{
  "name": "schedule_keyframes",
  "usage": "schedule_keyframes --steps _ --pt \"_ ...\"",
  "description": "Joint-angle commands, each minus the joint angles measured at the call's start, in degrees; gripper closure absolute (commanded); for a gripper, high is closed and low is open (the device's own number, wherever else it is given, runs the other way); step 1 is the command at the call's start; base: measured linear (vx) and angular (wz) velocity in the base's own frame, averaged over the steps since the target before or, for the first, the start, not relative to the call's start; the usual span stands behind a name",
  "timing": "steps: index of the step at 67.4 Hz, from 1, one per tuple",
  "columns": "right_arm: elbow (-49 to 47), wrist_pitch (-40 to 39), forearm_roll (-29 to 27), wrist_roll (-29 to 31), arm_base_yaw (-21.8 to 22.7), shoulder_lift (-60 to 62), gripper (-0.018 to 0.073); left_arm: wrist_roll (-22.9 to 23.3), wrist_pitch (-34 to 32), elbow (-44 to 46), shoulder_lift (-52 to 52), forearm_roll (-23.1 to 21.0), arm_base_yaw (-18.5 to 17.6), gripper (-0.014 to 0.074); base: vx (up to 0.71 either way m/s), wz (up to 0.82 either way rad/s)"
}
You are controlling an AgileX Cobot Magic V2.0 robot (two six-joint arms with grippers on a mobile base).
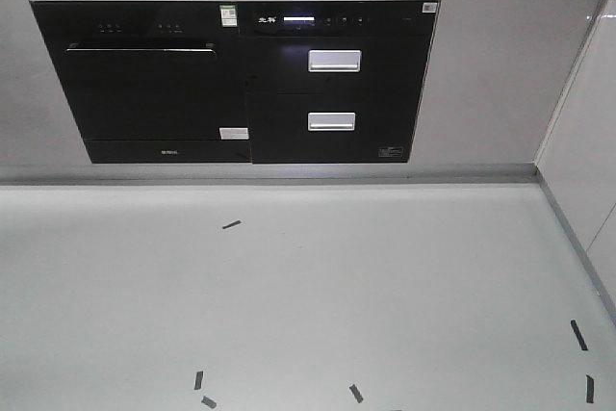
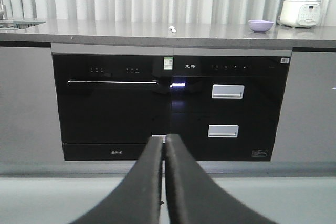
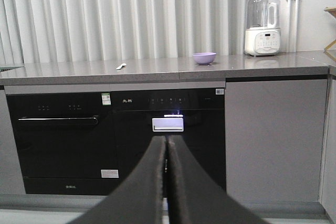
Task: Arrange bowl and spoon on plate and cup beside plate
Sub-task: 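Drive the base toward the counter with both grippers raised, then drive closer to the counter holding the spoon and bowl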
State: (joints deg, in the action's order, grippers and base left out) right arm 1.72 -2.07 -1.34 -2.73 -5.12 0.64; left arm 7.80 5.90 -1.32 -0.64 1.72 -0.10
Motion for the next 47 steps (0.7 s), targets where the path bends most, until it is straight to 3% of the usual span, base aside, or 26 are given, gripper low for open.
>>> schedule_keyframes --steps 1,47 --pt "0.44 -4.54 0.48 0.28 0.21 0.42 0.0570 0.63 -4.74 1.12 -0.80 -0.05 0.01 0.0603 0.10 -0.01" --pt "0.44 -4.54 0.48 0.28 0.21 0.42 0.0570 0.63 -4.74 1.12 -0.80 -0.05 0.01 0.0603 0.11 -0.05"
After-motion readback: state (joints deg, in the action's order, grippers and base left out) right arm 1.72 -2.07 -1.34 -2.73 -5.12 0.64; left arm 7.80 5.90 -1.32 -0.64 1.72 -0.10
